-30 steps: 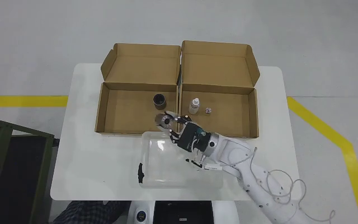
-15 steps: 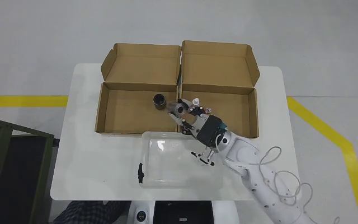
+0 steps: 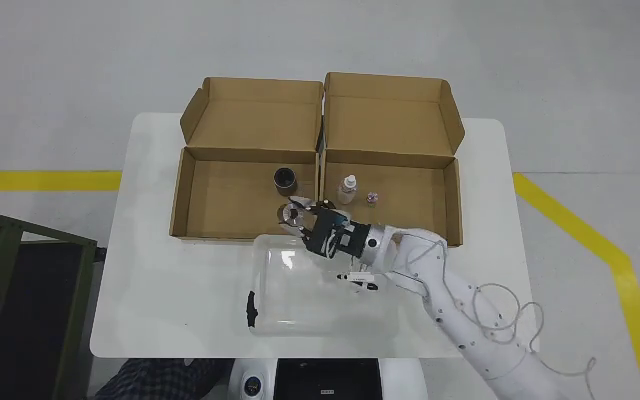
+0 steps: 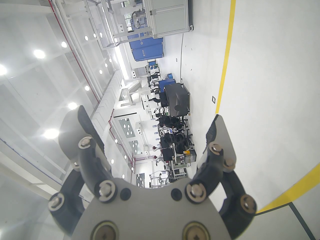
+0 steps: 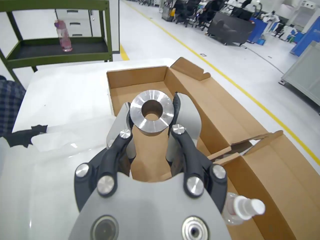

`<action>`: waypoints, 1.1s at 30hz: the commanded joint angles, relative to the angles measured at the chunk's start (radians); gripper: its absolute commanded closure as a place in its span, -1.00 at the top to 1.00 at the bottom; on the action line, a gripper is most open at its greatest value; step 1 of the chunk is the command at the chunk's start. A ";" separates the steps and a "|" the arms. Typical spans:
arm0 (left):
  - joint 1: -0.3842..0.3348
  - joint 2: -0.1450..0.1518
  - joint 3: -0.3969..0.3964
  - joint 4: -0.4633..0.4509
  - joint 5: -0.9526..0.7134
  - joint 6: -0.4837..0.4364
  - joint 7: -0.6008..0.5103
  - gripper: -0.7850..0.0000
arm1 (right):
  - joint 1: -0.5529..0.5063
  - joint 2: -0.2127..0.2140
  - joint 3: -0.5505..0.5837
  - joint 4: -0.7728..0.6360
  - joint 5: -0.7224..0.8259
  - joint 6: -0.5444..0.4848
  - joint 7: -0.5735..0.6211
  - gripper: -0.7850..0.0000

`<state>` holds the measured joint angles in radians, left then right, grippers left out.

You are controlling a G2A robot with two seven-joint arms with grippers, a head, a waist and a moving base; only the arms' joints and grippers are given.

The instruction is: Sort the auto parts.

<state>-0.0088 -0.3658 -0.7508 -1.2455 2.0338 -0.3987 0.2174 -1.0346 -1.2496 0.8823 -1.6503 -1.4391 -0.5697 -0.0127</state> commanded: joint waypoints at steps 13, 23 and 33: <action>0.000 0.000 0.000 0.000 0.000 0.000 0.000 1.00 | 0.214 -0.052 -0.118 0.170 0.011 -0.116 0.160 -1.00; 0.000 0.000 0.000 0.000 0.000 0.000 0.000 1.00 | 0.287 -0.077 -0.144 0.273 0.020 -0.117 0.225 -1.00; 0.000 0.000 0.000 0.000 0.000 0.000 0.000 1.00 | 0.339 -0.103 -0.174 0.352 0.029 -0.124 0.254 -0.87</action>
<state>-0.0088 -0.3658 -0.7508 -1.2455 2.0338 -0.3987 0.2174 -0.6993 -1.3505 0.7108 -1.3033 -1.4112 -0.6926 0.2402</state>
